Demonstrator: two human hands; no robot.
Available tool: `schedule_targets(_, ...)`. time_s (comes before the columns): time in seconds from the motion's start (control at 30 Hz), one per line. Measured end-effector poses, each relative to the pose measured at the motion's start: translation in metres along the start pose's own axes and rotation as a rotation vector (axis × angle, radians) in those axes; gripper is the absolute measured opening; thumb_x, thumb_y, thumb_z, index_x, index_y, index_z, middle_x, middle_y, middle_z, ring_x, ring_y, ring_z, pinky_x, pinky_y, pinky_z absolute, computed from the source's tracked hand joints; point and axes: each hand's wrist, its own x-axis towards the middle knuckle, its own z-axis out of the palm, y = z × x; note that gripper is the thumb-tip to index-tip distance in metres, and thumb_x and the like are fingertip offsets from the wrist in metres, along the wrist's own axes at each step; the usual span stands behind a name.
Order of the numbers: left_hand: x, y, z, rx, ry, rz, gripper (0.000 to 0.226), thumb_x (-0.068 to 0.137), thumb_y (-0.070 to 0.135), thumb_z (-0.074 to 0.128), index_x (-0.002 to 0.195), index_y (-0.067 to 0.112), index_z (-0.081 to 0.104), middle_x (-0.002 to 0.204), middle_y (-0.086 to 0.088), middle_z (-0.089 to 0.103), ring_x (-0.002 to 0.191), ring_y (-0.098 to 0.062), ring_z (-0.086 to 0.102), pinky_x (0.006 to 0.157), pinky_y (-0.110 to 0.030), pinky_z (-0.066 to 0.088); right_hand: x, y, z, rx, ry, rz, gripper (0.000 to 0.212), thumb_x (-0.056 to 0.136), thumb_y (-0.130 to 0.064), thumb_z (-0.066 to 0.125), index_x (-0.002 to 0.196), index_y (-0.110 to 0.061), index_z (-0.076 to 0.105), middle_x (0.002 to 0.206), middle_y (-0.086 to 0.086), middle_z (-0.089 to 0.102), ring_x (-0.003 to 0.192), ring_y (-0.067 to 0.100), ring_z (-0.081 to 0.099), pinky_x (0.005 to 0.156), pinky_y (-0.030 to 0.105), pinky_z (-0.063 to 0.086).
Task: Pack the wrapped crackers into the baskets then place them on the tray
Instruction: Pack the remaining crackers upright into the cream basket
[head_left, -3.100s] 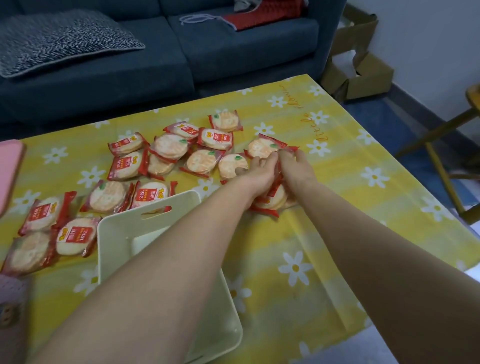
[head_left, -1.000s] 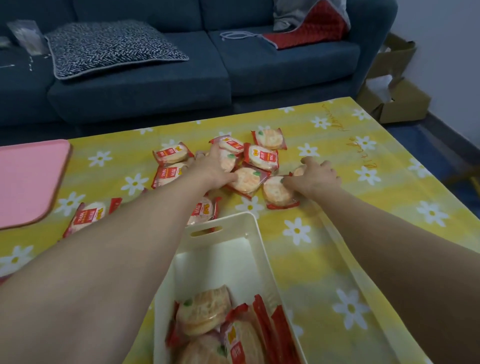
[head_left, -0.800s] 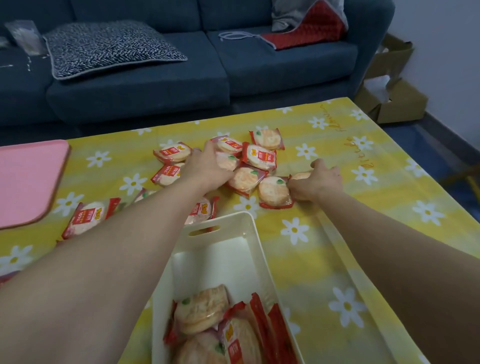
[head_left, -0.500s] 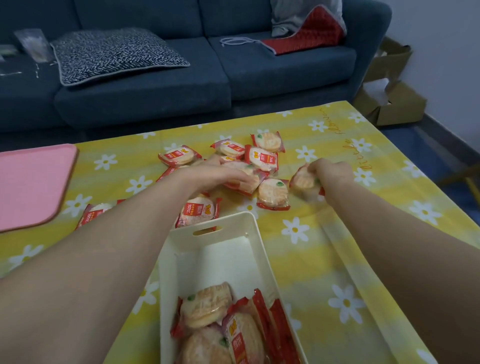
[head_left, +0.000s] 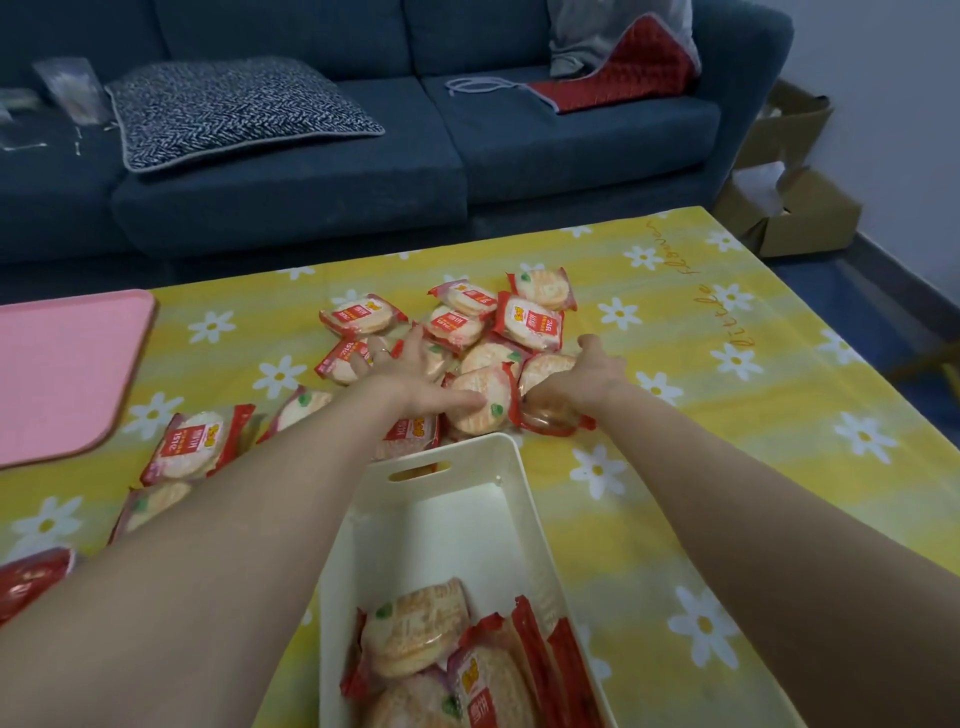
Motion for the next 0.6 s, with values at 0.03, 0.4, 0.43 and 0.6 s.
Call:
schedule_targets(0.03, -0.001, 0.001, 0.001, 0.018, 0.008, 0.007, 0.135, 0.061, 0.087, 0.068, 0.159, 0.04, -0.012, 0.168, -0.014, -0.017, 0.152, -0.044, -0.016, 0.121, -0.062, 0.008, 0.001, 0.002, -0.003, 0.034, -0.036, 0.011, 0.106, 0.066, -0.027, 0.088, 0.151, -0.019, 0.024, 0.139, 0.014, 0.038, 0.123, 0.033, 0.053, 0.1, 0.04, 0.05)
schedule_targets(0.4, -0.003, -0.008, -0.01, 0.004, 0.058, 0.077, 0.089, 0.073, 0.076, 0.069, 0.147, 0.038, 0.037, 0.166, -0.017, -0.001, 0.151, -0.045, 0.0, 0.119, -0.058, 0.022, 0.003, 0.007, -0.053, 0.37, -0.158, 0.069, 0.054, 0.06, -0.003, 0.086, 0.109, 0.004, 0.064, 0.098, 0.017, 0.066, 0.077, 0.029, 0.064, 0.058, 0.034, 0.055)
schedule_targets(0.43, -0.004, -0.01, -0.013, -0.012, 0.064, 0.084, 0.068, 0.079, 0.072, 0.066, 0.135, 0.038, 0.045, 0.164, -0.019, 0.005, 0.149, -0.046, 0.005, 0.118, -0.056, 0.023, 0.006, 0.005, -0.06, 0.381, -0.125, 0.057, 0.047, 0.066, -0.002, 0.083, 0.109, 0.003, 0.063, 0.095, 0.016, 0.063, 0.071, 0.027, 0.059, 0.051, 0.031, 0.049)
schedule_targets(0.6, 0.005, -0.022, -0.025, -0.362, 0.087, 0.213, 0.023, 0.103, 0.052, 0.042, 0.115, 0.034, 0.05, 0.127, -0.003, 0.054, 0.12, -0.033, 0.049, 0.103, -0.045, 0.041, 0.029, -0.002, -0.081, 0.717, -0.121, 0.034, 0.055, 0.07, -0.007, 0.078, 0.121, 0.001, 0.061, 0.114, 0.017, 0.072, 0.091, 0.028, 0.073, 0.079, 0.039, 0.058)
